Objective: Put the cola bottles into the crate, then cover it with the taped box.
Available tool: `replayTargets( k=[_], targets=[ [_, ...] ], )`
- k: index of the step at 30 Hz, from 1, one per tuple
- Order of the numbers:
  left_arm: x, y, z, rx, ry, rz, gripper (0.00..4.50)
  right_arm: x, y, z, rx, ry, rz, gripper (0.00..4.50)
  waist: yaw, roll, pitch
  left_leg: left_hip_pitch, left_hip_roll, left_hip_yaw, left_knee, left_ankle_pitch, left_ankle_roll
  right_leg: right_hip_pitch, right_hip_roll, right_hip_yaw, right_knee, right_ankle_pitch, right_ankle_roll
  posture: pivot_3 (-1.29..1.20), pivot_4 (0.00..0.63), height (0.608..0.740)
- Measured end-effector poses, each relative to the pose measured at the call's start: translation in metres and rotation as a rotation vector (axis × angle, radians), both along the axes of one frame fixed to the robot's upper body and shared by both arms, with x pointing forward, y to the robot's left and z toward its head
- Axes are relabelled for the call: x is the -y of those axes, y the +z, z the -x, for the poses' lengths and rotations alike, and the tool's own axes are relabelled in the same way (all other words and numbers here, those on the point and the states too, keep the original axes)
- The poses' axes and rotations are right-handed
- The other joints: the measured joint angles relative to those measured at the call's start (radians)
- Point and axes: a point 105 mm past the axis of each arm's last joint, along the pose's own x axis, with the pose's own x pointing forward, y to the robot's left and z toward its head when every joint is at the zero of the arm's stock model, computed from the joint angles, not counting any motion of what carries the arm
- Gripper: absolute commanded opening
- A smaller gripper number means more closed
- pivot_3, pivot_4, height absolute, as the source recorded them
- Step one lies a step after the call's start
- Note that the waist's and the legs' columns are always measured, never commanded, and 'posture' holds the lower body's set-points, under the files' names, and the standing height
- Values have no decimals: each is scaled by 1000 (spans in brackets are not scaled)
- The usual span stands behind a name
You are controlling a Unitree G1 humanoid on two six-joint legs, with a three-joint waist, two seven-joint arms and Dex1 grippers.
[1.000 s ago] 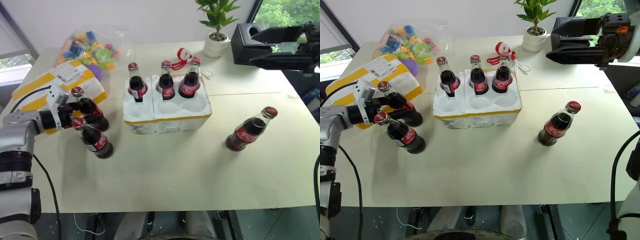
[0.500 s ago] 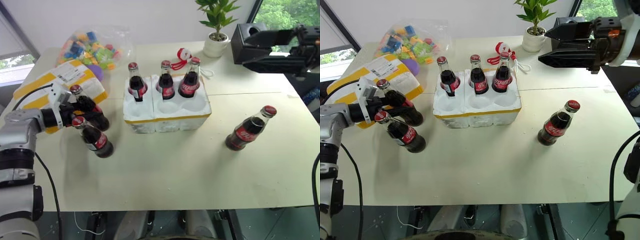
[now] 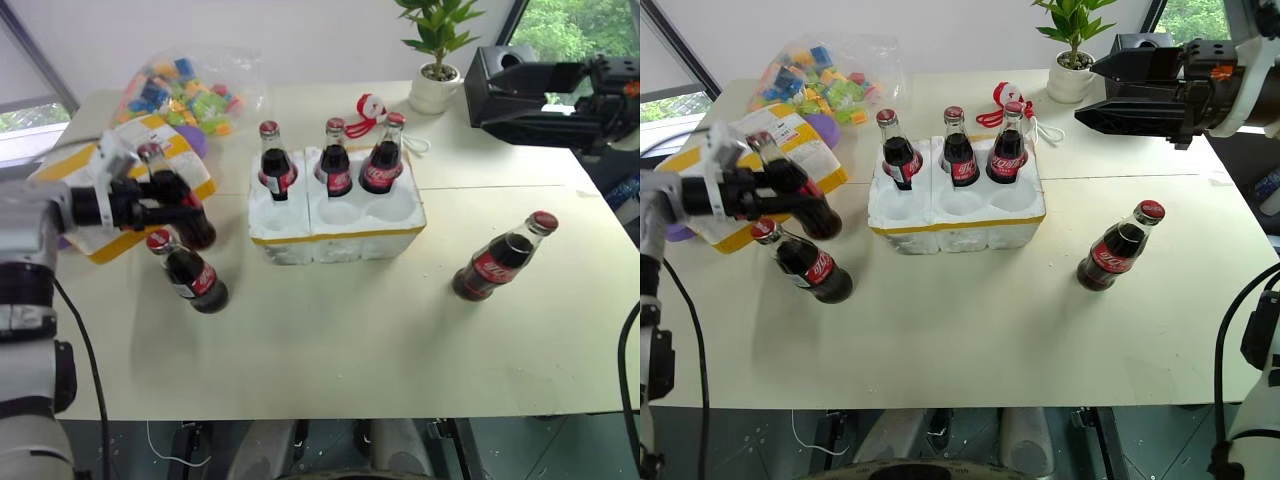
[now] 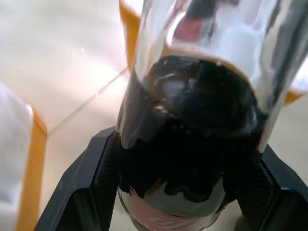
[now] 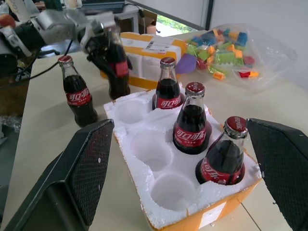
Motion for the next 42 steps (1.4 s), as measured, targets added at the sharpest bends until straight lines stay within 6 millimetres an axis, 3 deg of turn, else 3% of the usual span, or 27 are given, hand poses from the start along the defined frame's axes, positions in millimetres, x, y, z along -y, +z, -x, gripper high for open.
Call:
replayTargets(
  k=[4, 7, 15, 20, 31, 42],
  targets=[
    [21, 46, -1, 39, -132, 19, 2626, 5, -7, -3, -12, -26, -13, 4500, -2, -2, 1, 0, -1, 0, 1, 0, 1, 0, 0, -1, 0, 0, 0, 0, 150, 732],
    [34, 59, -3, 30, -183, 27, 2626, 8, -10, -4, -19, -46, -20, 4500, -4, -3, 2, 0, -1, 0, 1, 0, 1, 0, 0, -2, 1, 0, 0, 0, 150, 732],
    [55, 63, -11, -10, -245, -7, 2626, 13, -13, -2, -7, -94, -42, 4500, -9, -4, 3, 0, 0, 0, 1, 0, 1, -1, 0, -1, 1, 0, 0, 0, 150, 732],
    [73, 76, -10, 33, -317, 25, 2626, 16, -11, 1, 7, -120, -61, 4500, -2, -5, 3, 0, -1, 0, 1, 0, 1, 0, 0, -1, 1, 0, 0, 0, 150, 732],
    [113, 68, -7, 21, -468, 33, 2626, 20, -13, 2, 4, -158, -85, 4500, -7, -6, 4, 0, -1, 0, 1, 0, 1, 0, 0, 0, 1, 0, 0, 0, 150, 732],
    [116, 31, -8, -25, -494, -45, 2626, 22, -17, -1, -3, -193, -90, 4500, -4, -6, 4, 0, -1, 0, 2, 0, 1, 0, 0, 0, 2, 0, 0, 0, 150, 732]
  ],
)
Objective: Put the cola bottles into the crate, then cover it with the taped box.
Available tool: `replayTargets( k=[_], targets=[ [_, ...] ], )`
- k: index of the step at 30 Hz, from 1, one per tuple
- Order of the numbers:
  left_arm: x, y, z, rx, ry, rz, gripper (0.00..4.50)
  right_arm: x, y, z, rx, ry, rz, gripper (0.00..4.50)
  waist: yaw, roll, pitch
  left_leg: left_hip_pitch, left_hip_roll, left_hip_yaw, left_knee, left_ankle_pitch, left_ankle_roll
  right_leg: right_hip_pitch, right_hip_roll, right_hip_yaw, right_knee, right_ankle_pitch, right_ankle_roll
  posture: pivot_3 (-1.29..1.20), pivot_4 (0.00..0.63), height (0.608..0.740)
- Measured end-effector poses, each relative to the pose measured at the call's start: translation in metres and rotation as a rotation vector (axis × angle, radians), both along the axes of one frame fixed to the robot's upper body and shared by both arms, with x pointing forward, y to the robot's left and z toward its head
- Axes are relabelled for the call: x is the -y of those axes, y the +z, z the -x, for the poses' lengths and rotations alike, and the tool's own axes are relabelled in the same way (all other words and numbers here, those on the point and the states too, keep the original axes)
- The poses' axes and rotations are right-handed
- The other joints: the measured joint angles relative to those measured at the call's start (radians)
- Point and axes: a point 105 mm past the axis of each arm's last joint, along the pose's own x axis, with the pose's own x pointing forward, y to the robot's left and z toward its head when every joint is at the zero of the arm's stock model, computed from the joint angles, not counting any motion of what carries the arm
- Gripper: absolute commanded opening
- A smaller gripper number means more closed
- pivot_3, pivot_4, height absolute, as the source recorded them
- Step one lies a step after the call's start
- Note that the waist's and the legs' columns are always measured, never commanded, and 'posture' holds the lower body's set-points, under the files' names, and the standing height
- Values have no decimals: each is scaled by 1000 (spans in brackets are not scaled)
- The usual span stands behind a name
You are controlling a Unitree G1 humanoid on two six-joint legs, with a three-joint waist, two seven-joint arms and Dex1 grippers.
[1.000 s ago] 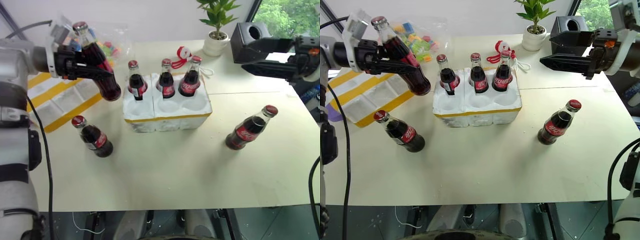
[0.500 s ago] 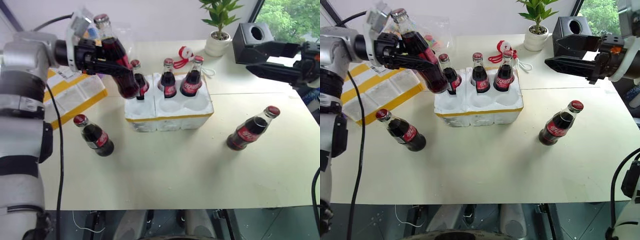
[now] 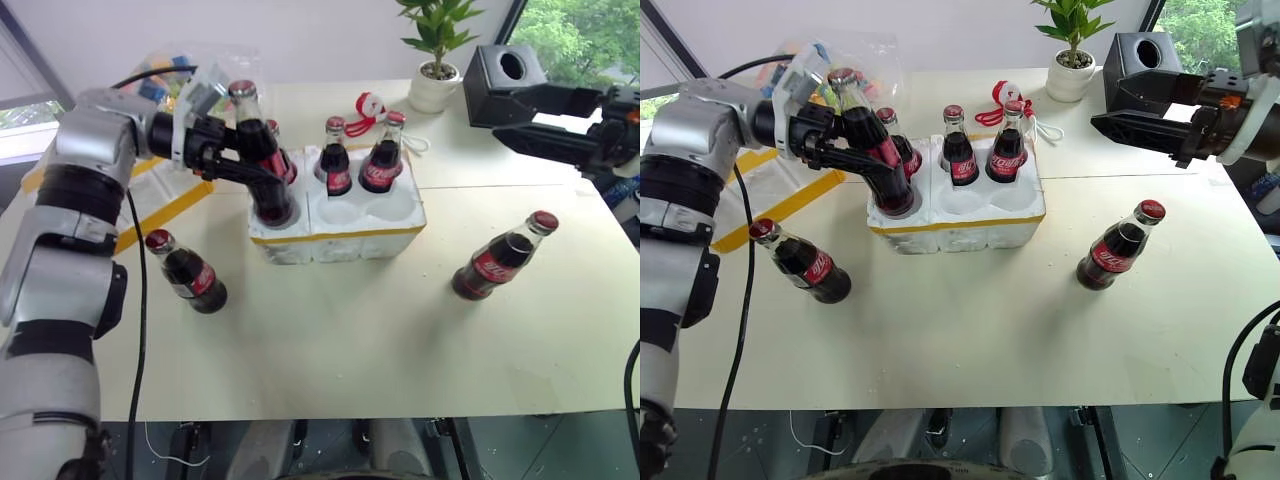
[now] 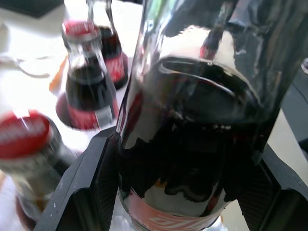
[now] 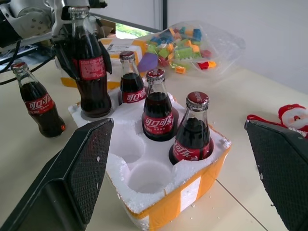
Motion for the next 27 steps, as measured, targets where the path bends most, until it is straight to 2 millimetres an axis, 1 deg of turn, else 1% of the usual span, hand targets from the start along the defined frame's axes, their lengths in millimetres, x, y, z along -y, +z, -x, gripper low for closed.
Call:
replayTargets(
  k=[4, 10, 12, 14, 20, 24, 27],
  targets=[
    [4, 0, 1, 14, -15, -10, 2626, 1, 0, -1, 2, -8, -1, 4500, 0, 0, 0, 0, 0, 0, 0, 0, 0, 0, 0, 0, 0, 0, 0, 0, 150, 732],
    [7, -11, -4, 10, -9, -40, 2626, 1, 1, -2, 4, -23, -3, 4500, 1, 0, 0, 0, 0, 0, 0, 0, 0, 0, 0, 0, 0, 0, 0, 0, 150, 732],
    [6, -13, -5, -1, -2, -38, 3689, 2, 1, -2, 4, -24, -3, 4500, 0, 0, 0, 0, 0, 0, 0, 0, 0, 0, 0, 0, 0, 0, 0, 0, 150, 732],
    [6, -9, -5, 9, -2, -23, 4462, 1, 1, -2, 4, -22, -2, 4500, -1, 0, 0, 0, 0, 0, 0, 0, 0, 0, 0, 0, 0, 0, 0, 0, 150, 732],
    [7, -6, -3, 24, -10, -16, 4462, 1, 3, 5, 3, 23, 17, 4500, 1, 0, 0, 0, 0, 0, 1, 0, 0, 1, 0, 0, 0, 0, 0, 0, 150, 732],
    [2, -6, -3, 20, 5, -2, 4462, -2, 4, 6, 3, 43, 26, 4500, 0, 0, 0, 0, 0, 0, 1, 0, 0, 1, 0, 0, 0, 0, 0, 0, 150, 732],
    [-7, 2, -3, 33, 32, 12, 4462, -4, 7, 6, 18, 61, 34, 4500, -4, 0, 0, 0, 0, 0, 1, 0, 0, 0, 0, 0, 1, 0, 0, 0, 150, 732]
  ],
)
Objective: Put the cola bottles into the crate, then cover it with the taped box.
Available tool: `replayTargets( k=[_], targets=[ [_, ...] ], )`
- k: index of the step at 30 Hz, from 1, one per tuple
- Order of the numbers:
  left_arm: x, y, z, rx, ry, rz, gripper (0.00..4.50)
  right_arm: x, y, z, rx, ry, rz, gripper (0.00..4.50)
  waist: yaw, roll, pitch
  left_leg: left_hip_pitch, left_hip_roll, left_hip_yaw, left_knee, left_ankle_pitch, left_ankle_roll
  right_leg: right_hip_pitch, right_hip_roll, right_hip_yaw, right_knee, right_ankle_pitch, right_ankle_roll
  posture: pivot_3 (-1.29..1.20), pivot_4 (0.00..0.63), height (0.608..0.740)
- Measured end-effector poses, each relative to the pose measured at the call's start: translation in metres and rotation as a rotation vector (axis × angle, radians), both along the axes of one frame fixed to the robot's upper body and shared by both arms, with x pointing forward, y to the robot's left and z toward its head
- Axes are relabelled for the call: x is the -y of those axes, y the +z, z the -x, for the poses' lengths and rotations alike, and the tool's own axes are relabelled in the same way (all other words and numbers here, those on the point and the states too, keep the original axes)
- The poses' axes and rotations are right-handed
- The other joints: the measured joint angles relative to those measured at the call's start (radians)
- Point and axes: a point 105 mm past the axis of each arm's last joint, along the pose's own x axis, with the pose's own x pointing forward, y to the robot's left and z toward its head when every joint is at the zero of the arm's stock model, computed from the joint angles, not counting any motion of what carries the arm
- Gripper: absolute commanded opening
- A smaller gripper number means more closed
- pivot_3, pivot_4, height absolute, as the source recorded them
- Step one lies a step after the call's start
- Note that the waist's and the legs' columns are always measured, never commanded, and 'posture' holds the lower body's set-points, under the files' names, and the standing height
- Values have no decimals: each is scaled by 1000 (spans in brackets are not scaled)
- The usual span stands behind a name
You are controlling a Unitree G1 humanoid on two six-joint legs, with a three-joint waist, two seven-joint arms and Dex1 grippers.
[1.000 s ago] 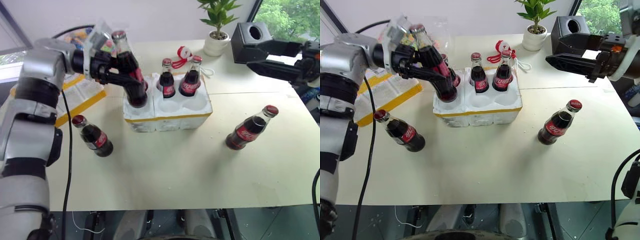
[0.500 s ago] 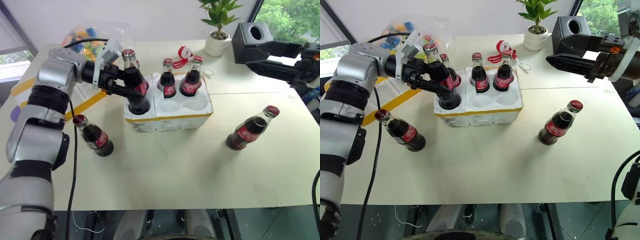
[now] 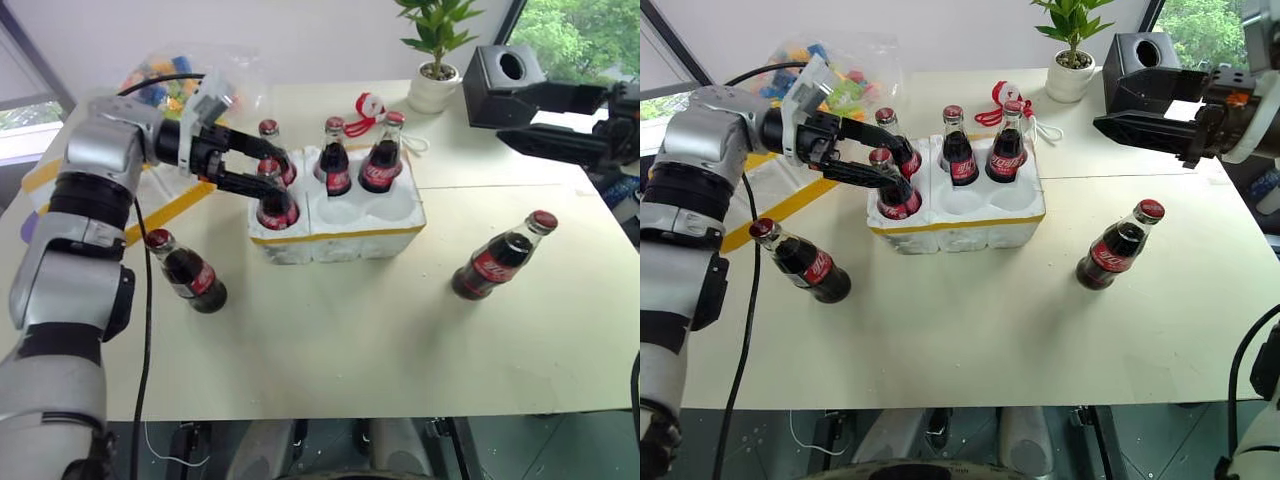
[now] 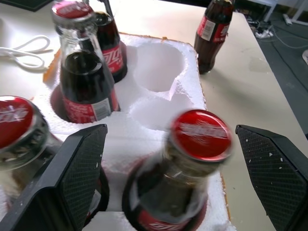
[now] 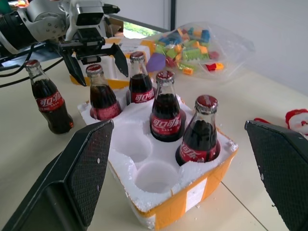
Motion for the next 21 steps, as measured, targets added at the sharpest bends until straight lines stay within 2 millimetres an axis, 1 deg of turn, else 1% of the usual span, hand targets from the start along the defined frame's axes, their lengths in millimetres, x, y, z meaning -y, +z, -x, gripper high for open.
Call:
replayTargets(
  k=[2, 4, 5, 8, 9, 10, 11, 12, 13, 17, 19, 21],
  targets=[
    [-8, 7, 1, 16, 22, 10, 4462, -1, 0, -1, 2, 8, 8, 4500, -1, 0, 0, 0, 0, 0, 0, 0, 0, 0, 0, 0, 0, 0, 0, 0, 150, 732],
    [-26, 20, 6, 29, 72, 11, 4462, -3, 1, -4, 2, 21, 15, 4500, -5, 0, 0, 0, 0, 0, 0, 0, 0, -1, 0, 0, 0, 0, 0, 0, 150, 732],
    [-35, 31, 9, 47, 98, 23, 4462, -2, 0, -5, -1, 21, 17, 4500, -5, 0, 0, 0, 0, 0, 0, 0, 0, -1, 0, 0, 0, 0, 0, 0, 150, 732],
    [-63, 66, 31, 130, 163, 36, 4462, -6, -3, -11, -5, 40, 31, 4500, -7, 0, 0, 0, 0, 0, -1, 0, 0, -1, 0, 1, 0, 0, 0, 0, 150, 732],
    [-73, 74, 40, 154, 186, 33, 4462, -8, -5, -13, -7, 52, 34, 4500, -8, 0, 0, 0, 0, 0, -1, 0, 0, -1, 0, 1, 0, 0, 0, 0, 150, 732],
    [-82, 78, 49, 170, 207, 25, 4462, -9, -7, -15, -12, 58, 36, 4500, -8, 1, -1, 1, 0, 0, -2, 0, 0, -1, 0, 1, 0, 0, 0, 0, 150, 732],
    [-92, 77, 60, 172, 233, 6, 4462, -9, -9, -16, -19, 63, 41, 4500, -7, 2, -1, 1, 0, 0, -2, 0, 0, -1, 0, 1, 0, 0, 0, 0, 150, 732],
    [-99, 75, 66, 164, 254, -6, 4462, -9, -10, -17, -25, 67, 41, 4500, -6, 2, -1, 1, 0, 0, -2, 0, 0, -1, 1, 1, 0, 0, 0, 0, 150, 732],
    [-108, 68, 75, 139, 281, -22, 4462, -10, -11, -17, -25, 75, 46, 4500, -4, 2, -1, 1, 1, 0, -2, 0, -1, -1, 1, 1, 0, 0, 0, 0, 150, 732],
    [-134, 39, 105, 25, 382, -69, 4462, -14, -13, -20, -21, 110, 59, 4500, -2, 1, -1, 1, 1, 0, -2, 0, 0, 0, 1, 2, 0, 0, 0, 0, 150, 732],
    [-139, 26, 119, 5, 412, -98, 4462, -15, -15, -22, -26, 123, 63, 4500, 1, 2, -1, 2, 1, 0, -2, 0, -1, 1, 1, 2, -1, 0, 0, 0, 150, 732],
    [-140, 12, 131, -4, 436, -115, 4462, -16, -16, -24, -30, 128, 66, 4500, 5, 1, -1, 2, 1, 0, -2, 0, -1, 1, 1, 2, -1, 0, -1, 0, 150, 732]
  ],
)
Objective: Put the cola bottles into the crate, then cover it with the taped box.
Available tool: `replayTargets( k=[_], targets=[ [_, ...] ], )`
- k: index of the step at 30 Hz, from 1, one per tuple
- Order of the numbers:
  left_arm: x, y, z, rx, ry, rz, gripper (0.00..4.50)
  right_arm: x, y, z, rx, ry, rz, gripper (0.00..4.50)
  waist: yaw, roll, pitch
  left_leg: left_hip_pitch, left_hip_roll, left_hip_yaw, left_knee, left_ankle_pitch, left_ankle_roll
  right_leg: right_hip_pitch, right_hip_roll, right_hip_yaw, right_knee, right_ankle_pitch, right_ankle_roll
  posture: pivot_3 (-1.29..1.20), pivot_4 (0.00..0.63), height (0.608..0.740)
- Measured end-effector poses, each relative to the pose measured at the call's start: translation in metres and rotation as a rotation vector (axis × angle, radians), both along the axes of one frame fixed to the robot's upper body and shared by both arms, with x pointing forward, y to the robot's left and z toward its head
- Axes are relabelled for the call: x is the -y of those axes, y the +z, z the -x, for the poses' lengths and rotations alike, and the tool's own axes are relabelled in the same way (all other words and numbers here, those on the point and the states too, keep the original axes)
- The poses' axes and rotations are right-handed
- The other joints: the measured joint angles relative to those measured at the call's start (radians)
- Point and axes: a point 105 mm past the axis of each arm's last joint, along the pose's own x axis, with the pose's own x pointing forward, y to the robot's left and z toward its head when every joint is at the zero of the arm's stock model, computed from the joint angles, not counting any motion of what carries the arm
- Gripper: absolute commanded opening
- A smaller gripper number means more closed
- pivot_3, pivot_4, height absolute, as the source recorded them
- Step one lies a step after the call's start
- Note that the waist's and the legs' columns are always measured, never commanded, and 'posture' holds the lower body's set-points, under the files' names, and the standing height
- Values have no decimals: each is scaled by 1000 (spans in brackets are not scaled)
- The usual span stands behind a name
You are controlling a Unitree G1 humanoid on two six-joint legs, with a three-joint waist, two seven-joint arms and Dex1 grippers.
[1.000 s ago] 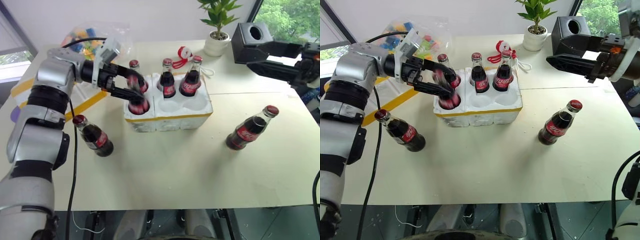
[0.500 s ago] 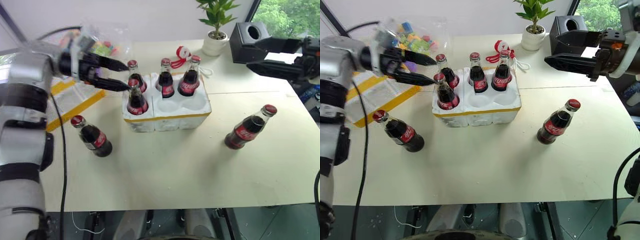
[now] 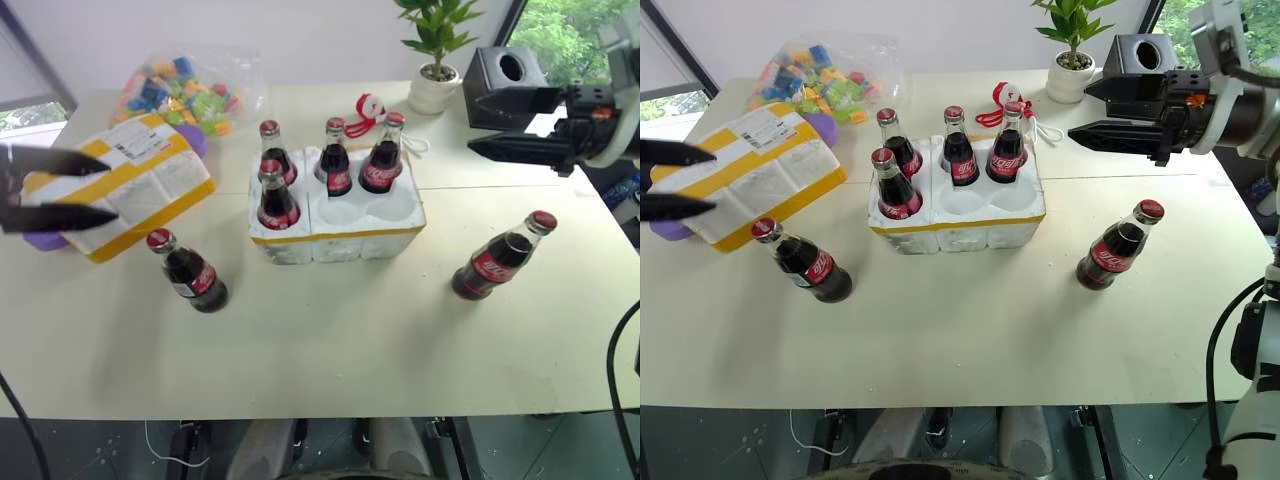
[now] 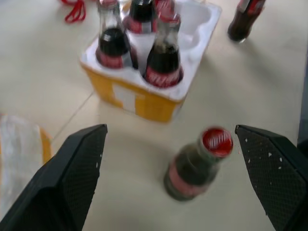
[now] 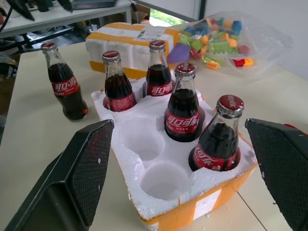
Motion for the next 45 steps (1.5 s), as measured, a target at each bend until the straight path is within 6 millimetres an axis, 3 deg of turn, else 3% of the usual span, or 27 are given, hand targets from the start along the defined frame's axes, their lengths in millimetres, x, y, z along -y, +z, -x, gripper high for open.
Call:
replayTargets(
  k=[4, 9, 14, 20, 39, 43, 45],
  targets=[
    [10, -43, 23, -40, 34, 11, 4462, -2, 2, -6, 0, 8, -1, 4500, -4, 1, -1, 1, 1, 1, -1, 0, 0, 0, 0, 0, -1, 0, 0, 0, 150, 732],
    [10, -69, 32, -56, 94, -10, 4462, -6, 1, -7, -9, 43, 27, 4500, 0, 1, 0, 1, 2, 1, -2, -3, 4, 0, 0, 0, -1, 1, -2, 0, 150, 732],
    [9, -80, 25, -2, 149, 15, 4462, -9, 5, -4, -1, 73, 40, 4500, 2, 1, -1, 1, 1, 1, -1, -3, 5, 1, 0, 0, -1, 1, -2, 0, 150, 732],
    [33, -107, 5, -13, 146, 118, 4462, -9, 5, -3, -15, 70, 43, 4500, 1, 1, -1, 1, 1, 1, -1, -3, 5, 0, 0, 0, -1, 1, -2, 0, 150, 732],
    [55, -131, -24, -26, 144, 194, 4462, -8, 12, 5, -7, 64, 62, 4500, 2, 1, -1, 1, 1, 1, -1, -3, 5, 0, 0, 0, -1, 1, -2, 0, 150, 732],
    [54, -130, -29, -20, 167, 232, 2864, -7, 10, 6, -6, 57, 57, 4500, 1, 1, -1, 1, 1, 1, -1, -3, 5, 0, 0, 0, -1, 1, -2, 0, 150, 732],
    [54, -129, -30, -27, 170, 241, 2813, -7, 11, 6, -1, 57, 54, 4500, 2, 1, -1, 1, 1, 1, -1, -3, 5, 0, 0, 0, -1, 1, -2, 0, 150, 732]
  ],
)
